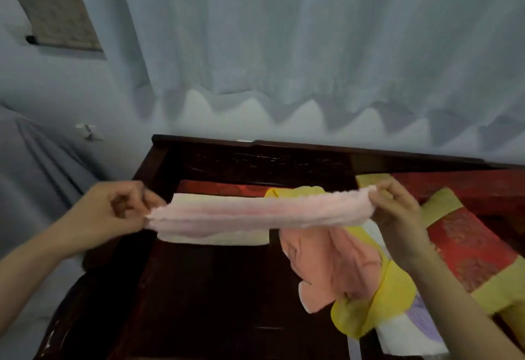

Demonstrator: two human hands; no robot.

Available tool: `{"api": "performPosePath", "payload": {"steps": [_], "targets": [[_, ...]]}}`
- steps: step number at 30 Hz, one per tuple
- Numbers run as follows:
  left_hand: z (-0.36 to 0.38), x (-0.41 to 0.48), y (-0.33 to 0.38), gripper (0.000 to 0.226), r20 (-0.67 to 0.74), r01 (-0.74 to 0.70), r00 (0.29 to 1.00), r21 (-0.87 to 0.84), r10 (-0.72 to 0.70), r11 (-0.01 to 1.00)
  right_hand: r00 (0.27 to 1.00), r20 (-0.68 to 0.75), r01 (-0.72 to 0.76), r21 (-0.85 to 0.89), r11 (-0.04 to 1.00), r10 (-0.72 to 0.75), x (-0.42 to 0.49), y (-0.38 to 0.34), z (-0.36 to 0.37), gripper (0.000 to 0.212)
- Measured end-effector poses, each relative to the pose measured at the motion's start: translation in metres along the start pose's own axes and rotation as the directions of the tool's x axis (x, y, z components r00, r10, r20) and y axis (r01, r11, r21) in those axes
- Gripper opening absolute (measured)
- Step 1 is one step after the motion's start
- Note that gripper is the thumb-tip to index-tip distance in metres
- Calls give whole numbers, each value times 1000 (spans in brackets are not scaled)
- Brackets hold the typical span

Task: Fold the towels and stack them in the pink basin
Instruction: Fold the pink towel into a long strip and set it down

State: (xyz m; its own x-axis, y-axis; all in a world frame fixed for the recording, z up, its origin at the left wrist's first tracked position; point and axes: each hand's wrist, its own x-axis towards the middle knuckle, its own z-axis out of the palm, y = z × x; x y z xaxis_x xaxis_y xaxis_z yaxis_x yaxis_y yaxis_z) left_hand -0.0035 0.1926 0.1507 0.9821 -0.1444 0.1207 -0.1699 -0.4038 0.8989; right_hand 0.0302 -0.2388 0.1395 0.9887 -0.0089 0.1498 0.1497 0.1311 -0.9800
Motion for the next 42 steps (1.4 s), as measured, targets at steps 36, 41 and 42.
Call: {"api": "performPosePath", "payload": {"steps": [36,41,42], "targets": [[177,-6,-241,59,63,848,497,-246,-866,469,711,-444,-697,-552,458,546,-47,270,10,59],[185,-4,-217,46,24,683,723,-176,-691,709,673,-451,-727,-548,414,586,-45,268,19,49],[183,-3,-208,44,-10,632,769,-134,-639,763,674,-448,-728,-541,421,588,-46,264,21,47]]}}
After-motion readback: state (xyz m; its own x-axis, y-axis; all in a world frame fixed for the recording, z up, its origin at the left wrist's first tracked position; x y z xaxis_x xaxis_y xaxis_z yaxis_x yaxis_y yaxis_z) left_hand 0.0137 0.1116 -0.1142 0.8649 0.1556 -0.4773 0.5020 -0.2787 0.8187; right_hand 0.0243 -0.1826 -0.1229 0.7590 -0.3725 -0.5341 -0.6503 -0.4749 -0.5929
